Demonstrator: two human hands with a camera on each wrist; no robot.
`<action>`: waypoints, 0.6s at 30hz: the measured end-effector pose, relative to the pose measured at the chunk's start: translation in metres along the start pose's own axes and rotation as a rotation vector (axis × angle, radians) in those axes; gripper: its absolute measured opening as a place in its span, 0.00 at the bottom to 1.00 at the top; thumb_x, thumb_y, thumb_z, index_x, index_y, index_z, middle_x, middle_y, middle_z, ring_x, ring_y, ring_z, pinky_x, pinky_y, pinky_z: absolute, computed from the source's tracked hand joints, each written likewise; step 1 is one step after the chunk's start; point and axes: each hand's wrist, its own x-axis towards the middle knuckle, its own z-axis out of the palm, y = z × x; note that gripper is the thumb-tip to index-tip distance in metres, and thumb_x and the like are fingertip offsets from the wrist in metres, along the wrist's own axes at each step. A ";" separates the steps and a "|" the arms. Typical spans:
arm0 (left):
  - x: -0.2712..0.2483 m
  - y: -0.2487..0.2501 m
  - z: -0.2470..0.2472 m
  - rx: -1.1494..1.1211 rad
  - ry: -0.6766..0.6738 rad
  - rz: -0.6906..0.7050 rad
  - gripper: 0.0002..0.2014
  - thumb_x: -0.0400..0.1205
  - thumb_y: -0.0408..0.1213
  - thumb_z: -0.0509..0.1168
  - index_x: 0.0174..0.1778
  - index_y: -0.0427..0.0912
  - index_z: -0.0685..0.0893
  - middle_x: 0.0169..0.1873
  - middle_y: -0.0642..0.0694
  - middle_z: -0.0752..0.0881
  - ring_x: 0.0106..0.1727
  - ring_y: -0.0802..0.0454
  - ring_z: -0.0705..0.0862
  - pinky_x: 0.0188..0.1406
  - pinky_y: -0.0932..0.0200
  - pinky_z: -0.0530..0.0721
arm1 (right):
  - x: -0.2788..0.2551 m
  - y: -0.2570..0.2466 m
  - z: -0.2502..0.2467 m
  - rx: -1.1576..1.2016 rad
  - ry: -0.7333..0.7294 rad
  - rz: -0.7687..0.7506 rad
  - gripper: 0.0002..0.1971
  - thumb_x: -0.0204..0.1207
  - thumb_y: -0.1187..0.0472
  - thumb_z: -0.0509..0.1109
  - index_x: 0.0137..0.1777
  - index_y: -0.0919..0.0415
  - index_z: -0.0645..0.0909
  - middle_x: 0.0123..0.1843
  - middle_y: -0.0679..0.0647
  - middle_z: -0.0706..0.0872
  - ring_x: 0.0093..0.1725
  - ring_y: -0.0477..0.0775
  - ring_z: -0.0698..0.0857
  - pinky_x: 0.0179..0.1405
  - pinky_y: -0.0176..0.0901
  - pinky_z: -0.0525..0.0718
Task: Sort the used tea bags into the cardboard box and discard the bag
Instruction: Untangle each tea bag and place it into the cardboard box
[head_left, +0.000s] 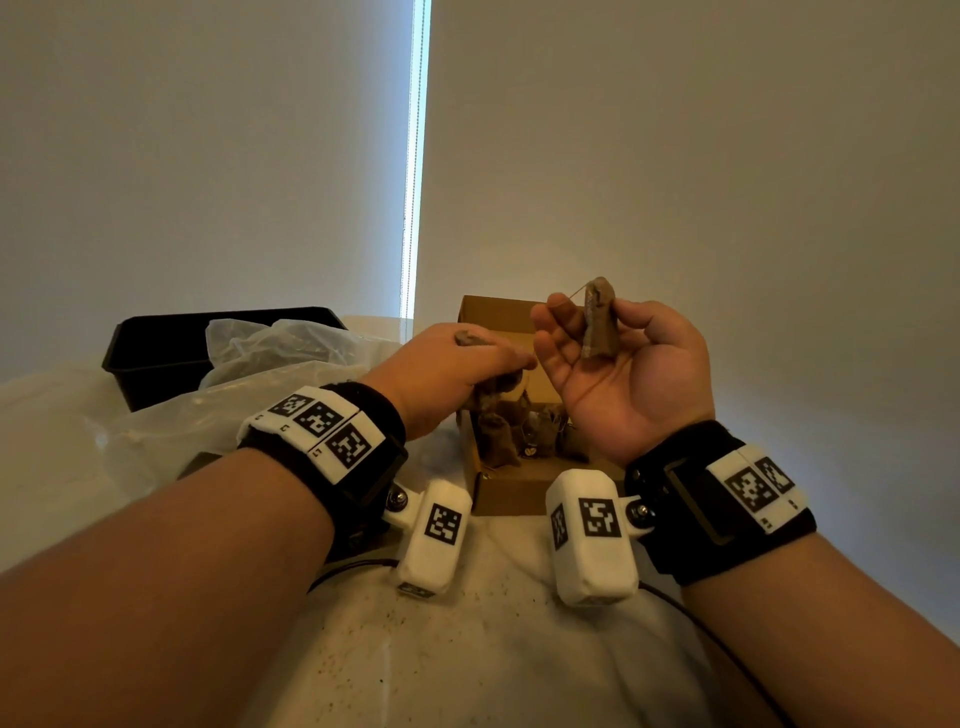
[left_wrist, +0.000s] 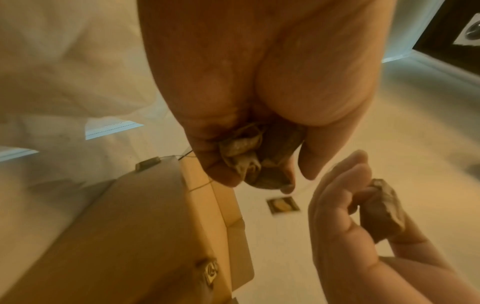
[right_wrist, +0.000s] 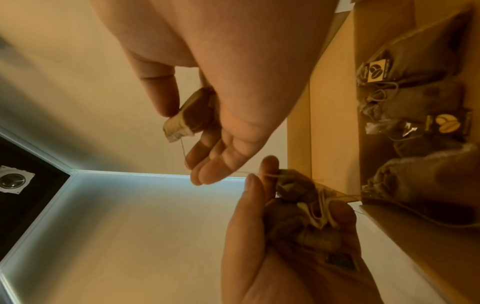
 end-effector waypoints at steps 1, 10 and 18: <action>-0.001 0.001 0.001 0.021 -0.029 0.018 0.08 0.84 0.43 0.69 0.47 0.46 0.92 0.44 0.42 0.91 0.51 0.44 0.89 0.59 0.48 0.88 | 0.001 0.000 -0.001 0.004 -0.004 -0.002 0.15 0.83 0.58 0.56 0.48 0.64 0.83 0.47 0.63 0.90 0.49 0.64 0.92 0.48 0.48 0.90; -0.002 0.003 0.007 0.231 -0.121 0.067 0.04 0.83 0.42 0.70 0.47 0.56 0.91 0.43 0.55 0.91 0.47 0.59 0.89 0.59 0.54 0.87 | 0.001 -0.003 -0.003 0.045 0.012 -0.002 0.18 0.82 0.58 0.57 0.41 0.65 0.87 0.46 0.63 0.90 0.49 0.64 0.92 0.47 0.48 0.91; -0.002 0.003 0.008 0.253 -0.147 0.064 0.05 0.83 0.42 0.71 0.45 0.58 0.89 0.42 0.57 0.91 0.48 0.60 0.89 0.59 0.56 0.86 | 0.001 -0.003 -0.004 0.062 0.002 -0.002 0.17 0.82 0.58 0.57 0.44 0.65 0.85 0.45 0.62 0.90 0.48 0.63 0.92 0.46 0.47 0.90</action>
